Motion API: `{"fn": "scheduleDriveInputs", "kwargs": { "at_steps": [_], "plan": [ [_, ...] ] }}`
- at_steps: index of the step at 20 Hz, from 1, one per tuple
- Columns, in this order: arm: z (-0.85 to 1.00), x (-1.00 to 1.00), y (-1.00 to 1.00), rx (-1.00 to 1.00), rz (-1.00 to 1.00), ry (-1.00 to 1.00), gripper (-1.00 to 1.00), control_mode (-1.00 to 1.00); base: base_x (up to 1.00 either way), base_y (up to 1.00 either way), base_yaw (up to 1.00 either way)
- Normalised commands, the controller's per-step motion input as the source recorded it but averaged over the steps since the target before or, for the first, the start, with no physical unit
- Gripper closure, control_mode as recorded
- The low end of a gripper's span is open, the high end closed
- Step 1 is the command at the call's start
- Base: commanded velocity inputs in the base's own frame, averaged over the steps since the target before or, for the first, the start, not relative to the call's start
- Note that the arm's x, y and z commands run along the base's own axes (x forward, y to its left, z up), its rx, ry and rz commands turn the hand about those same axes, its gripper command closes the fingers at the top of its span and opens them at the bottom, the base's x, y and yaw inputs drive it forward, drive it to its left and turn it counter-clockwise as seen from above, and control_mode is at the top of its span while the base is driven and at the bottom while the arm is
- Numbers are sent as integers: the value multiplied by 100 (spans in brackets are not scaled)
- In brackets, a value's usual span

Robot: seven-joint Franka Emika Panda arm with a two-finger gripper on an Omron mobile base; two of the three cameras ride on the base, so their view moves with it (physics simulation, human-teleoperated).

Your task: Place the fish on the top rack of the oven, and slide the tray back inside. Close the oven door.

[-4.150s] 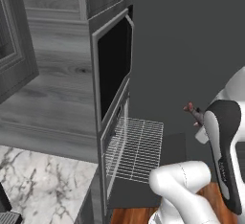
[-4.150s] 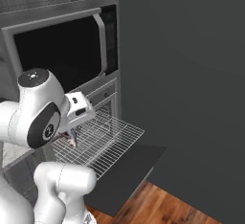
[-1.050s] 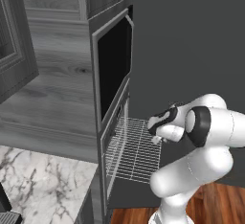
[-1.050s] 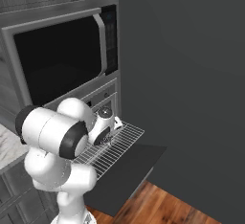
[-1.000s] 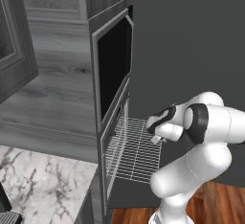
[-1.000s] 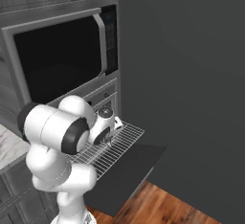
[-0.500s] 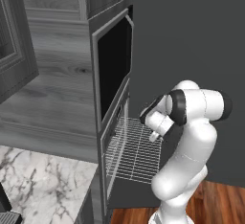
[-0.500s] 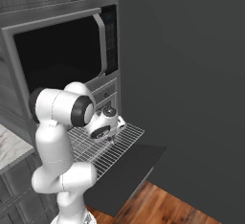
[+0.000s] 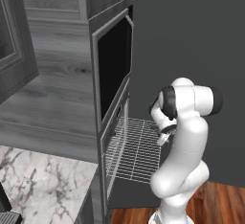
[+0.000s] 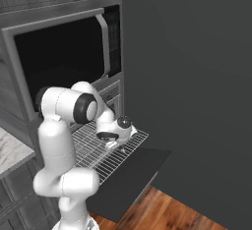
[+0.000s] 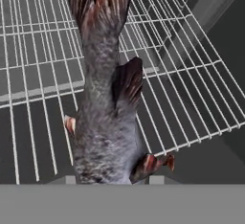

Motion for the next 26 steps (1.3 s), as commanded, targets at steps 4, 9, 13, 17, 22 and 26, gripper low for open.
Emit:
{"fn": "scheduleDriveInputs", "kwargs": {
  "at_steps": [4, 9, 13, 17, 22, 26],
  "plan": [
    [-13, 0, -32, 3, 16, -3, 100, -100, 0, 0, 0],
    [-15, 6, -15, 5, 16, -4, 100, -100, 0, 0, 0],
    [-8, 1, -2, 4, 20, -10, 100, -100, 0, 0, 0],
    [-1, 0, -10, 4, 27, -20, 100, -100, 0, 0, 0],
    [-3, 0, -21, 2, 31, -27, 100, -100, 0, 0, 0],
    [-1, 1, -11, 0, 27, -20, 100, -100, 0, 0, 0]
  ]
}}
